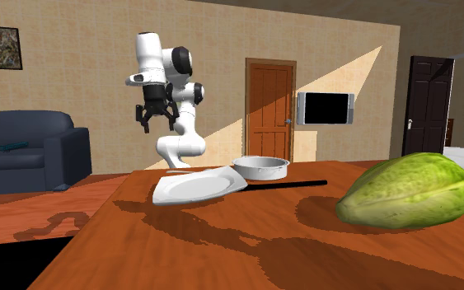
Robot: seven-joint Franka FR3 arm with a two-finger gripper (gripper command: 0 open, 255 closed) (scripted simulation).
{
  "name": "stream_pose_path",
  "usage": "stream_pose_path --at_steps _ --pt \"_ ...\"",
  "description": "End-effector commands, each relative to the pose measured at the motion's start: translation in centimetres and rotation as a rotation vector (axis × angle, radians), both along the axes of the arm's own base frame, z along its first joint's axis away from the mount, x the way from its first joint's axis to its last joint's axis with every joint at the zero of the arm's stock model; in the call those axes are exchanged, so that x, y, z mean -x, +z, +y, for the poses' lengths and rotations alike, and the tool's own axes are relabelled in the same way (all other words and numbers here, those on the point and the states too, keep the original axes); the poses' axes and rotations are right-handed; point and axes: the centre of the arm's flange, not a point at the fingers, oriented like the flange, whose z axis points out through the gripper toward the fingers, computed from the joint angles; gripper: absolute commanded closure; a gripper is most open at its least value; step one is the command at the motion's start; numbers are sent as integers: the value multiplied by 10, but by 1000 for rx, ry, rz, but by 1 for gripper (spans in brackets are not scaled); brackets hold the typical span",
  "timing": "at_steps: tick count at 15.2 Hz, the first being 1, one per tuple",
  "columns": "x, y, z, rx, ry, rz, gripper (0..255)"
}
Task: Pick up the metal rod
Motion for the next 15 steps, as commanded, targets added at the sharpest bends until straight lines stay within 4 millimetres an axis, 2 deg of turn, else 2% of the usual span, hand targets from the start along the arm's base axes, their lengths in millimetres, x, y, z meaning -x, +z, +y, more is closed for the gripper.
stream_pose_path --at_steps 1,8,15 --pt "0 0 0 0 0 0 0" --pt "7 -18 94 20 -251 36 0" --pt "-8 -38 186 40 -502 72 0"
